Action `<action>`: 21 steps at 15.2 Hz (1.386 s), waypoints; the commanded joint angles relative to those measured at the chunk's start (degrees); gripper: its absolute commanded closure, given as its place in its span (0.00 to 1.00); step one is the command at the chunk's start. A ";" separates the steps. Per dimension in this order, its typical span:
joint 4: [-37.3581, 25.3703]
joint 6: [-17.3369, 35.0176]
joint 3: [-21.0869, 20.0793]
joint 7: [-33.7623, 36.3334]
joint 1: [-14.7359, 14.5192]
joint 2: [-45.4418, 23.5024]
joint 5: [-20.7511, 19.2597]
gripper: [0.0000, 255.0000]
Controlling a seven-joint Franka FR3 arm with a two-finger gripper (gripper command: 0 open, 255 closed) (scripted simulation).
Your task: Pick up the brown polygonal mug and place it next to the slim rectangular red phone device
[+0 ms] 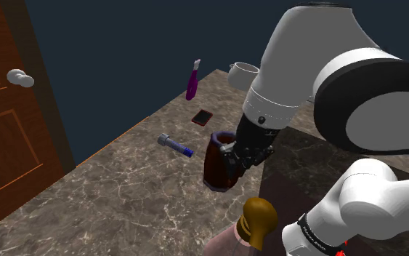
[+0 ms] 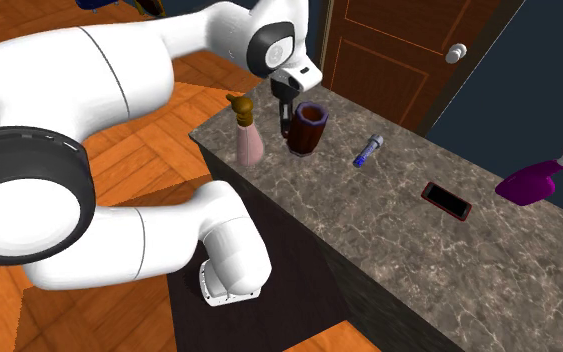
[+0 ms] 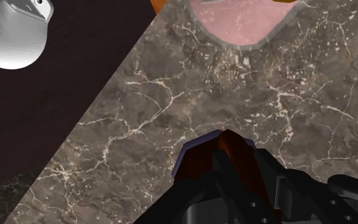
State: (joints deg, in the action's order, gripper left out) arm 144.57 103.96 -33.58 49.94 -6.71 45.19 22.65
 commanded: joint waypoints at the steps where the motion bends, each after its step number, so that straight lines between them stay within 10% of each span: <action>1: -1.45 -1.64 0.59 0.11 0.10 0.23 -0.45 1.00; 21: -12.82 -11.27 8.07 -4.36 3.64 -2.61 -6.76 1.00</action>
State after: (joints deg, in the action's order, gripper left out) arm 130.91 92.30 -26.69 47.04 -3.37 42.32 16.58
